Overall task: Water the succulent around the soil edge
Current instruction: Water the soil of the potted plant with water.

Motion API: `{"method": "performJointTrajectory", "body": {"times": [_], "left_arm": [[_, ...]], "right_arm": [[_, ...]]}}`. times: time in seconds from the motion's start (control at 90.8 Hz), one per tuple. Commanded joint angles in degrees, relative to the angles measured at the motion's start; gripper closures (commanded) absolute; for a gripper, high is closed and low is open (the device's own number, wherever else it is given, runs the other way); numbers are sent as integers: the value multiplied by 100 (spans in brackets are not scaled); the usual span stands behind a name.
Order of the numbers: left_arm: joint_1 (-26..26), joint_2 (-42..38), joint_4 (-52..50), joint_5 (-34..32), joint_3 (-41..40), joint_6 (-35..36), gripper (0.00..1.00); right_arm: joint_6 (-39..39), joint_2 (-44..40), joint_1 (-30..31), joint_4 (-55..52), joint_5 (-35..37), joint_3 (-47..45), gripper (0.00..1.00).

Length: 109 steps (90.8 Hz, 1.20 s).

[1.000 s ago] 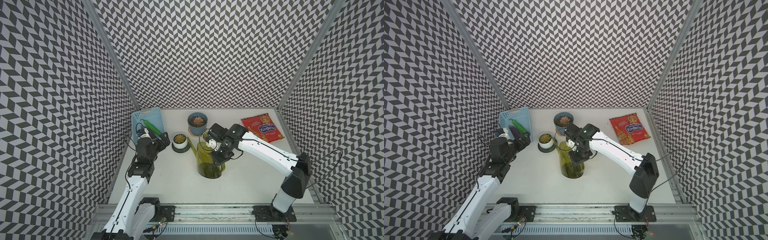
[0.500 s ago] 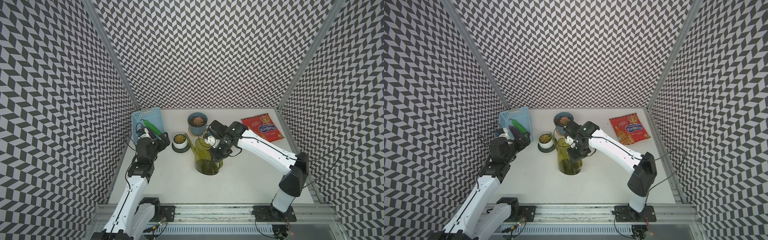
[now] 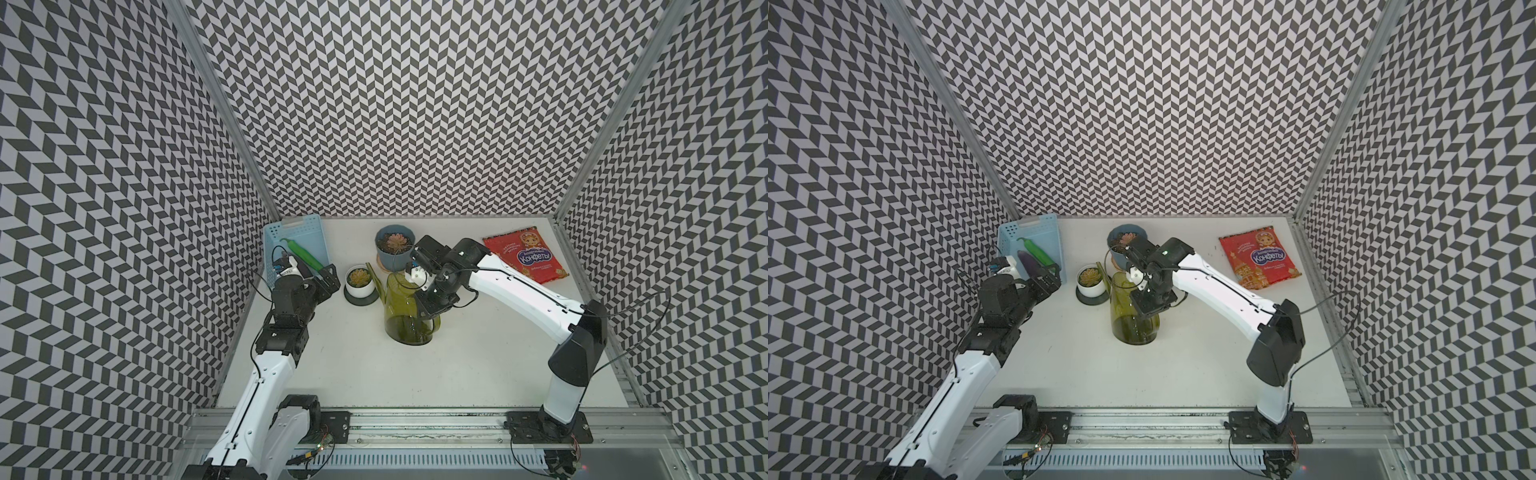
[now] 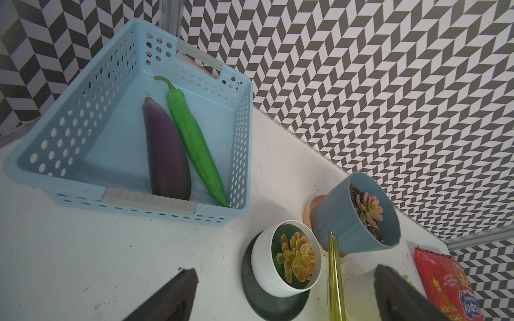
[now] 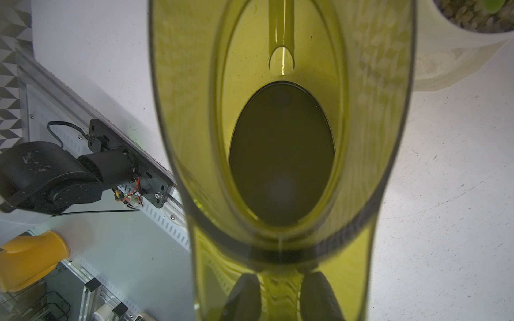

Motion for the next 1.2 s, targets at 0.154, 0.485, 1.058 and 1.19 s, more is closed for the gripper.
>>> {"method": "performJointTrajectory", "body": {"times": [0.154, 0.485, 1.058, 1.19], "left_arm": [[15, -32, 61, -16, 44, 111, 0], [15, -41, 43, -32, 45, 118, 0], [15, -44, 21, -5, 49, 115, 0], [15, -49, 8, -12, 57, 122, 0]], "right_arm": [[-97, 24, 2, 159, -170, 236, 100], [-160, 156, 46, 112, -275, 430, 100], [-194, 297, 248, 112, -400, 635, 100], [-194, 344, 296, 108, -425, 685, 100]]}}
